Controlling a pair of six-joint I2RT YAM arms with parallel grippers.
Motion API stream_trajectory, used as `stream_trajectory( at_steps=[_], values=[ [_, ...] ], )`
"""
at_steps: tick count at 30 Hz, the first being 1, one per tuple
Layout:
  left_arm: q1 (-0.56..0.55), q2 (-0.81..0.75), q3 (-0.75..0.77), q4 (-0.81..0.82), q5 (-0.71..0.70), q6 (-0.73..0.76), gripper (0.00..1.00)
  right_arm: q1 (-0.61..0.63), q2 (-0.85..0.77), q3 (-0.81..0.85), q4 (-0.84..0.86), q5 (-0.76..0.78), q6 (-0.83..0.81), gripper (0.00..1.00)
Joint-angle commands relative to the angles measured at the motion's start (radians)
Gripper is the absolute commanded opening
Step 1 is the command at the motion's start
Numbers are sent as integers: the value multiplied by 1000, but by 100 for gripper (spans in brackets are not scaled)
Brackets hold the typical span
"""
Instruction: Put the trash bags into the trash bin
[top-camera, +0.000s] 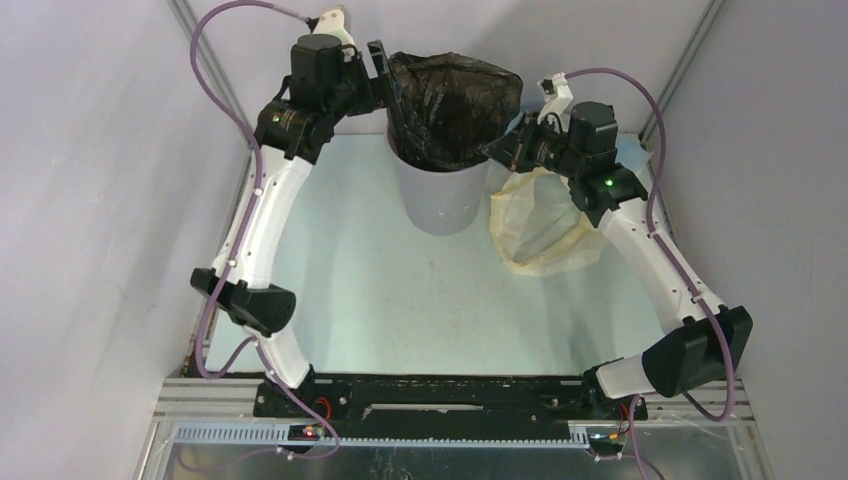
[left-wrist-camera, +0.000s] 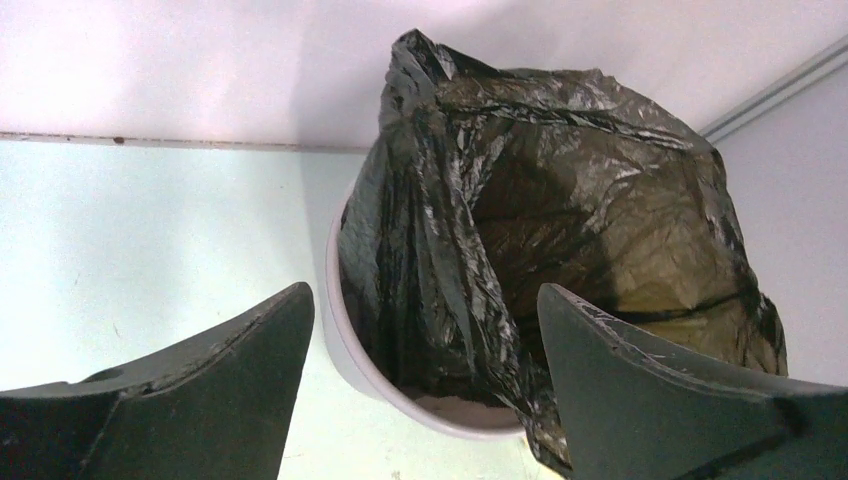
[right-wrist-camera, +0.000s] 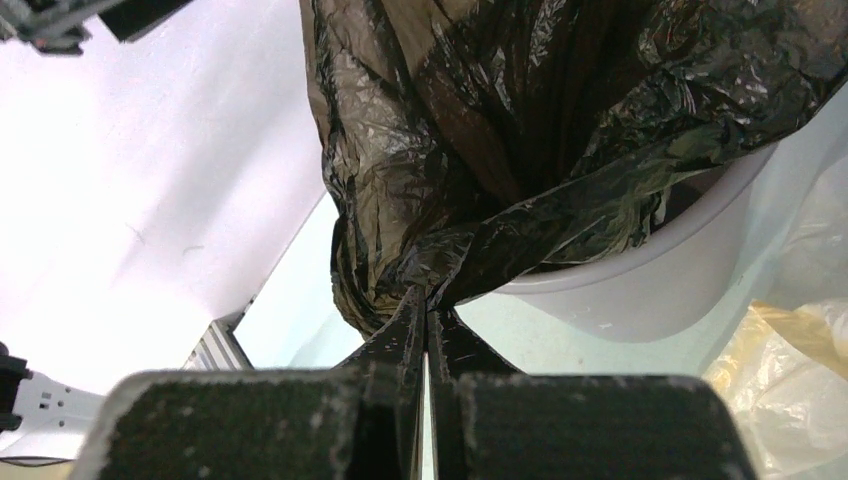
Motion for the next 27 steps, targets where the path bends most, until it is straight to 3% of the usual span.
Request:
stream_trajectory(
  at_steps=[1, 9, 12, 15, 17, 20, 22, 23, 27],
  values=[
    [23, 57, 97, -13, -3, -24, 90, 7, -47, -23, -13, -22, -28, 0],
    [44, 130, 96, 63, 175, -117, 87, 11, -59, -49, -32, -24, -37, 0],
    [44, 132, 89, 82, 179, -123, 89, 12, -59, -54, -39, -25, -42, 0],
    [46, 138, 78, 76, 149, -120, 82, 12, -61, -55, -42, -26, -43, 0],
    [48, 149, 76, 66, 131, -121, 70, 13, -63, -55, -43, -25, -44, 0],
    [55, 147, 65, 50, 122, -113, 28, 12, -68, -55, -55, -22, -48, 0],
    [64, 128, 53, 38, 122, -109, 8, 12, -73, -62, -62, -22, -55, 0],
    [67, 111, 32, 39, 104, -105, 2, 12, -77, -67, -66, -20, -57, 0],
    [72, 36, -63, 44, 111, -81, 0, 11, -90, -88, -90, -5, -76, 0]
  ],
)
